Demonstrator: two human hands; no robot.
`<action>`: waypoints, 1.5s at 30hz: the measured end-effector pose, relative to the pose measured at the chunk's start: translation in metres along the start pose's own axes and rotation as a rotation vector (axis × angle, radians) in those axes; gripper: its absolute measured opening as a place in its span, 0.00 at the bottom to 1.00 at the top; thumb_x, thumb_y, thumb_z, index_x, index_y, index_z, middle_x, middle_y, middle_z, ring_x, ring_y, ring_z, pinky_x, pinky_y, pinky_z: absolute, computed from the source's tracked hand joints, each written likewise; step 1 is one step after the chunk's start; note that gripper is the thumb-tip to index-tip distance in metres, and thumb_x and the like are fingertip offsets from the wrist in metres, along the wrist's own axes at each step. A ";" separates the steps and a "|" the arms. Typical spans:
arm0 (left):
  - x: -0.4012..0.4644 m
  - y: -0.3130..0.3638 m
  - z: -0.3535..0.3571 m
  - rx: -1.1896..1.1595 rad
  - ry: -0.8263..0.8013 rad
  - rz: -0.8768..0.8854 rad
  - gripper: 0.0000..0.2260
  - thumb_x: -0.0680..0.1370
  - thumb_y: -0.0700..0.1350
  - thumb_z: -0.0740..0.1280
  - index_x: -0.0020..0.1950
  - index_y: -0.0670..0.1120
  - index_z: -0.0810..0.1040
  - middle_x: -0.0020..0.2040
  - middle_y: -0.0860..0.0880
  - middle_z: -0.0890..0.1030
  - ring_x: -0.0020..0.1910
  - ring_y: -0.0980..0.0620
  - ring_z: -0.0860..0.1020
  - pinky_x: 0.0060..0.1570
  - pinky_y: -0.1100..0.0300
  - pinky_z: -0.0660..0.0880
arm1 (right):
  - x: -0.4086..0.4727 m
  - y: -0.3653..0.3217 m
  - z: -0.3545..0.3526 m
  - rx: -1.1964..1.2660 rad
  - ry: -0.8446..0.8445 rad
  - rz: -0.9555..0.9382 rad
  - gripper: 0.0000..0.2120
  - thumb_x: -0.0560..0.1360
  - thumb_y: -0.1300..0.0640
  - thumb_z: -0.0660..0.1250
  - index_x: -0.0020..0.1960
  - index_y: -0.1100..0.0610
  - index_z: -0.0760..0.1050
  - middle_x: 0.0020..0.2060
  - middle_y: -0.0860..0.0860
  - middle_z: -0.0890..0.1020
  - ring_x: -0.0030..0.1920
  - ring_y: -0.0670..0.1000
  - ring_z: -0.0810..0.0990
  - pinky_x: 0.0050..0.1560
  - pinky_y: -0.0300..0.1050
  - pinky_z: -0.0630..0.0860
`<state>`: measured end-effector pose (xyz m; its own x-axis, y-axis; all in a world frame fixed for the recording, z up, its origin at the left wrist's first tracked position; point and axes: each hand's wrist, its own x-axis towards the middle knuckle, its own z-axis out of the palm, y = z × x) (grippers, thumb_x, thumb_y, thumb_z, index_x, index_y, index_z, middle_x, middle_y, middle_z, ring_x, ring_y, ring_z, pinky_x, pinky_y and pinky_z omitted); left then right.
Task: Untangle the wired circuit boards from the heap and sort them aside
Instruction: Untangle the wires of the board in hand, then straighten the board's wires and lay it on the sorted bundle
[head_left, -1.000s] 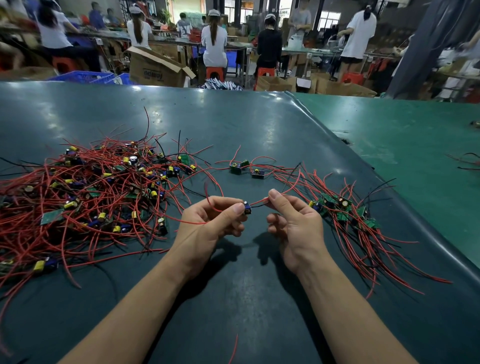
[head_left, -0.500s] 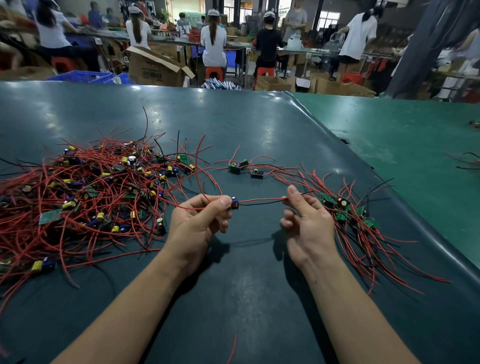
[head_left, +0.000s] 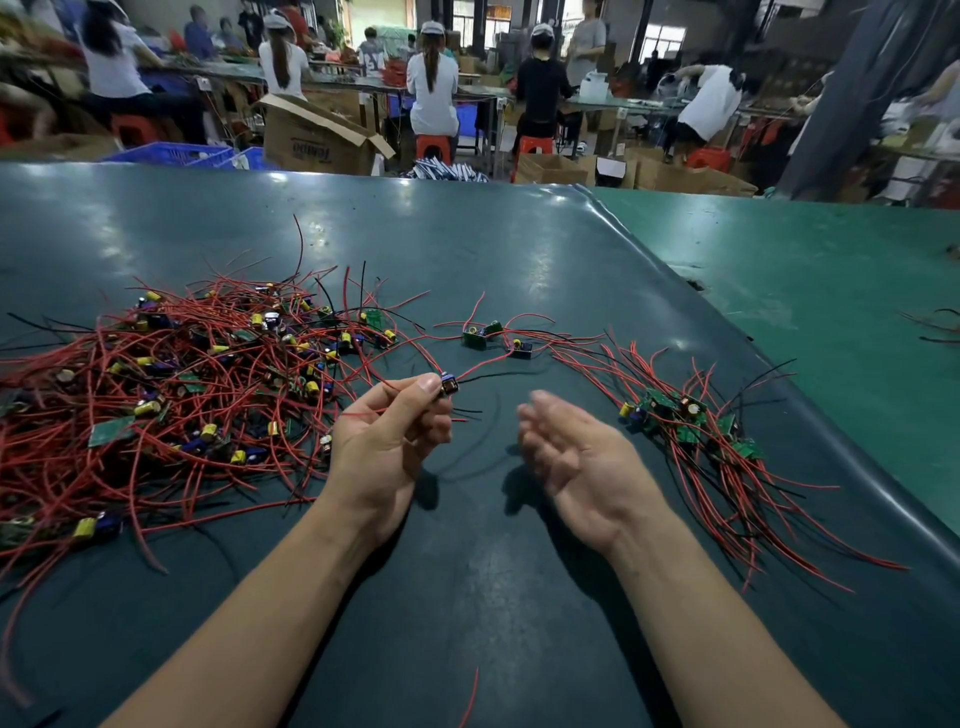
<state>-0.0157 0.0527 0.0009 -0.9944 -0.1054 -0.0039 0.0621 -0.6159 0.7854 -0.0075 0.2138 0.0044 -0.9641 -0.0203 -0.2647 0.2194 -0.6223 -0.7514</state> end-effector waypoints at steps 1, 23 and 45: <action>-0.001 -0.001 0.000 0.025 -0.012 -0.009 0.02 0.73 0.37 0.68 0.41 0.41 0.79 0.31 0.47 0.81 0.29 0.56 0.77 0.31 0.67 0.75 | -0.002 0.007 0.004 -0.092 -0.045 0.044 0.13 0.71 0.62 0.70 0.55 0.63 0.78 0.39 0.53 0.82 0.30 0.46 0.78 0.29 0.34 0.76; -0.007 -0.005 0.004 0.272 -0.165 -0.030 0.06 0.65 0.41 0.72 0.28 0.49 0.81 0.26 0.49 0.75 0.25 0.55 0.69 0.26 0.64 0.68 | 0.008 0.006 0.003 -0.146 0.160 -0.312 0.05 0.73 0.64 0.72 0.38 0.62 0.80 0.28 0.49 0.76 0.22 0.43 0.65 0.20 0.34 0.61; -0.008 -0.011 -0.004 0.555 -0.180 0.167 0.08 0.73 0.31 0.70 0.37 0.40 0.78 0.26 0.51 0.78 0.24 0.55 0.69 0.27 0.64 0.68 | 0.022 0.007 -0.025 -0.870 0.425 -0.684 0.06 0.74 0.62 0.71 0.50 0.58 0.85 0.35 0.45 0.78 0.27 0.39 0.73 0.35 0.39 0.73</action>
<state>-0.0082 0.0571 -0.0103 -0.9768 -0.0015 0.2139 0.2131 -0.0983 0.9721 -0.0237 0.2288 -0.0220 -0.8298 0.4736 0.2952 -0.1358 0.3417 -0.9300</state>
